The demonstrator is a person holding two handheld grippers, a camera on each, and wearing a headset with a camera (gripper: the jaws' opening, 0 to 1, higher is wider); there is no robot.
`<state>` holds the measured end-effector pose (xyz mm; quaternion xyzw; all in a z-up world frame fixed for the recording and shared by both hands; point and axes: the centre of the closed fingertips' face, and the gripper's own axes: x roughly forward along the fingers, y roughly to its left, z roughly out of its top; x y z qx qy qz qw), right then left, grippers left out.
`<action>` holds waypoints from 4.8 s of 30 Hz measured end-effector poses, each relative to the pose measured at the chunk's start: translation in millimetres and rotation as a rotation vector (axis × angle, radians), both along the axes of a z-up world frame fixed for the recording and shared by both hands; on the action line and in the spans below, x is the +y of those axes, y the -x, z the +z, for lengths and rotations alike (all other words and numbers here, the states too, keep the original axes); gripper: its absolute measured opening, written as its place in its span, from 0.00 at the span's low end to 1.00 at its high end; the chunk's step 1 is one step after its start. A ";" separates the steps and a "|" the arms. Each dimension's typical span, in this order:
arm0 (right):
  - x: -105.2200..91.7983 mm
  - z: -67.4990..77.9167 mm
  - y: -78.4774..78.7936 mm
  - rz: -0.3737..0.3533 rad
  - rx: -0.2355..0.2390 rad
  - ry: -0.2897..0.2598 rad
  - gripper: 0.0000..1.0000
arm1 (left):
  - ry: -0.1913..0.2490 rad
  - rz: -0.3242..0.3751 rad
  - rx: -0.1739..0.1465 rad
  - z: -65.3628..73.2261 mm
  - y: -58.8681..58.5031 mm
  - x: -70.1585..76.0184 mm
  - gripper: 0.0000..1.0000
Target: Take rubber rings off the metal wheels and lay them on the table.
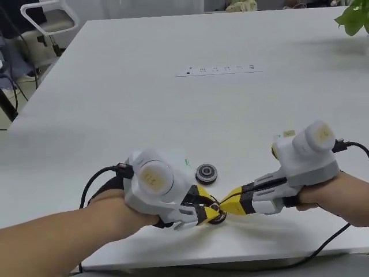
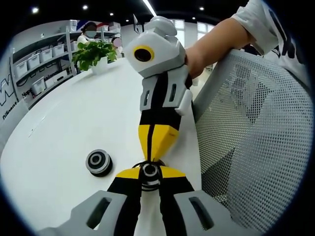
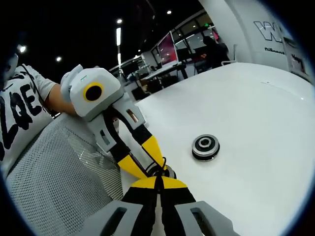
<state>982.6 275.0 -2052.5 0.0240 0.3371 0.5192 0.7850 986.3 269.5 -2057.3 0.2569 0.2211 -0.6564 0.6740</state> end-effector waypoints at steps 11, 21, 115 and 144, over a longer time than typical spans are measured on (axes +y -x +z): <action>-0.6 2.4 0.1 -0.008 -0.008 -0.005 0.00 | -0.015 -0.025 -0.001 1.1 2.1 -0.3 0.10; -2.9 5.6 -4.0 -0.015 -0.016 -0.020 0.00 | 0.017 -0.033 0.019 15.6 5.0 1.1 0.14; 47.3 -5.0 -44.0 -0.007 -0.055 0.072 0.00 | 0.156 0.290 0.020 69.1 -12.8 115.2 0.54; 42.6 -9.5 -49.4 -0.030 -0.069 0.098 0.04 | 0.134 0.279 0.032 63.7 -15.3 113.4 0.54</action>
